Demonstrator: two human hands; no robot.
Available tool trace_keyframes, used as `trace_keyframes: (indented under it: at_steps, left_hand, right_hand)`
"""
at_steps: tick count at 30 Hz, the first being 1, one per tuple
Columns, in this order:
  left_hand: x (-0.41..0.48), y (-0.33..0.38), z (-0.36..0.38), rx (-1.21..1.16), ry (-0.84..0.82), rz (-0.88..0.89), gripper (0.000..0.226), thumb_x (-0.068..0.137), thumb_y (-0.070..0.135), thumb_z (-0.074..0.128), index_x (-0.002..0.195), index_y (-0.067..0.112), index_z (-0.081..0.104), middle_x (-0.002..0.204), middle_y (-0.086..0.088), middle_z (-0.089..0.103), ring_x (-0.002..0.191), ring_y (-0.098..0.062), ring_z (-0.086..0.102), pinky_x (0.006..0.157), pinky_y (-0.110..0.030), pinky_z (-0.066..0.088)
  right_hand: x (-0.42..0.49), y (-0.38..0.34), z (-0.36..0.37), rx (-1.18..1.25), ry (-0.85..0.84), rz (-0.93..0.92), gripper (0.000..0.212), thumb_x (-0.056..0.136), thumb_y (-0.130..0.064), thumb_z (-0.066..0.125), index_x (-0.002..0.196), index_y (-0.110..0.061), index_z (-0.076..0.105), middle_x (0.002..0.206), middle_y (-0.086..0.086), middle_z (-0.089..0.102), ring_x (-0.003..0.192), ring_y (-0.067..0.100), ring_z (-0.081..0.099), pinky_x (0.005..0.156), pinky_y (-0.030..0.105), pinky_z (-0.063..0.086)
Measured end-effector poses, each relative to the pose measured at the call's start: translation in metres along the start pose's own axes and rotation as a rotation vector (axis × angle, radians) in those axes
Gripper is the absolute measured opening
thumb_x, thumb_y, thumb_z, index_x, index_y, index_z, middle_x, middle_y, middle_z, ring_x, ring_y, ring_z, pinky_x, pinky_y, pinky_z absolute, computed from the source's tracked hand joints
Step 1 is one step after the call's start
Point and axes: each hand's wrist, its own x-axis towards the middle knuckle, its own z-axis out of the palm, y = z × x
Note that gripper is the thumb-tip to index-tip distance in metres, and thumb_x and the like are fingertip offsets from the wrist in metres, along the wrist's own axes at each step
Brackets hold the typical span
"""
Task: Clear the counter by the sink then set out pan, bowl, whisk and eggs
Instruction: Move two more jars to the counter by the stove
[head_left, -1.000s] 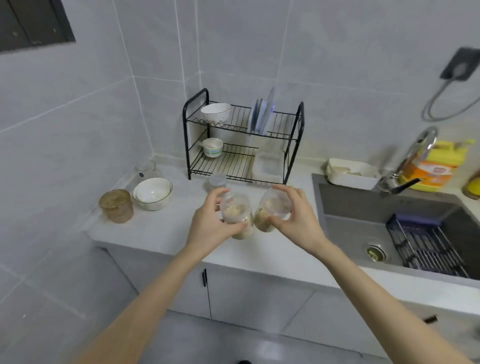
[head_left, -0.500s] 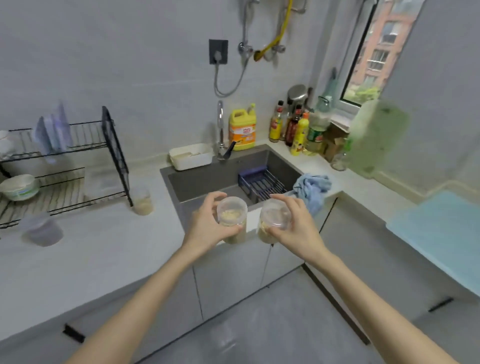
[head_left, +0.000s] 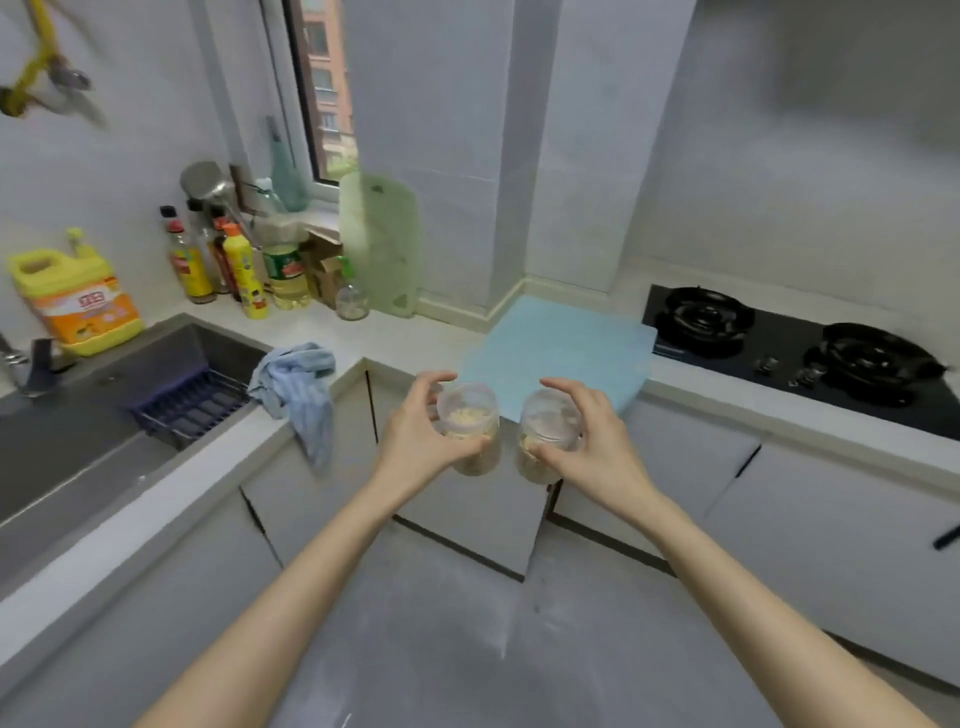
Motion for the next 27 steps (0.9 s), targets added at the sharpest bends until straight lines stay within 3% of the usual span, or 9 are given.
trace_keyframes:
  at_steps: [6,10,13,23,27]
  left_hand:
    - [0.039,0.052,0.115,-0.025,-0.216,0.093,0.073,0.057,0.03,0.088,0.118,0.035,0.047,0.11,0.008,0.064,0.097,-0.008,0.062,0.076,-0.017,0.048]
    - [0.058,0.082,0.178,-0.034,-0.356,0.164,0.072,0.06,0.033,0.086,0.119,0.037,0.046,0.11,0.014,0.062,0.095,-0.002,0.059,0.072,-0.012,0.043]
    - [0.072,0.1,0.219,-0.056,-0.447,0.215,0.072,0.06,0.032,0.086,0.12,0.036,0.046,0.104,0.018,0.059,0.091,0.004,0.057,0.075,-0.015,0.046]
    - [0.153,0.164,0.378,-0.123,-0.672,0.335,0.072,0.058,0.026,0.087,0.119,0.034,0.05,0.104,0.014,0.06,0.096,-0.008,0.059,0.083,-0.029,0.051]
    - [0.184,0.187,0.434,-0.15,-0.756,0.35,0.073,0.057,0.026,0.087,0.119,0.034,0.049,0.103,0.019,0.061,0.097,-0.006,0.061,0.077,-0.019,0.049]
  right_hand:
    - [-0.023,0.067,-0.087,-0.026,0.215,0.16,0.064,0.076,-0.016,0.07,0.13,-0.037,0.045,0.122,-0.006,0.045,0.107,-0.004,0.037,0.082,-0.001,0.03]
    - [-0.036,0.103,-0.131,-0.047,0.364,0.254,0.064,0.074,-0.017,0.071,0.129,-0.038,0.045,0.123,-0.006,0.046,0.11,0.002,0.04,0.087,0.017,0.032]
    - [-0.04,0.126,-0.159,-0.071,0.458,0.328,0.066,0.074,-0.018,0.072,0.13,-0.037,0.044,0.122,-0.009,0.044,0.111,0.003,0.041,0.088,0.019,0.031]
    - [-0.019,0.216,-0.261,-0.138,0.698,0.467,0.067,0.076,-0.019,0.072,0.131,-0.041,0.041,0.125,-0.006,0.045,0.111,0.002,0.042,0.091,0.02,0.034]
    - [-0.005,0.251,-0.3,-0.168,0.769,0.515,0.066,0.076,-0.021,0.073,0.129,-0.044,0.041,0.127,-0.006,0.044,0.115,0.006,0.044,0.096,0.027,0.04]
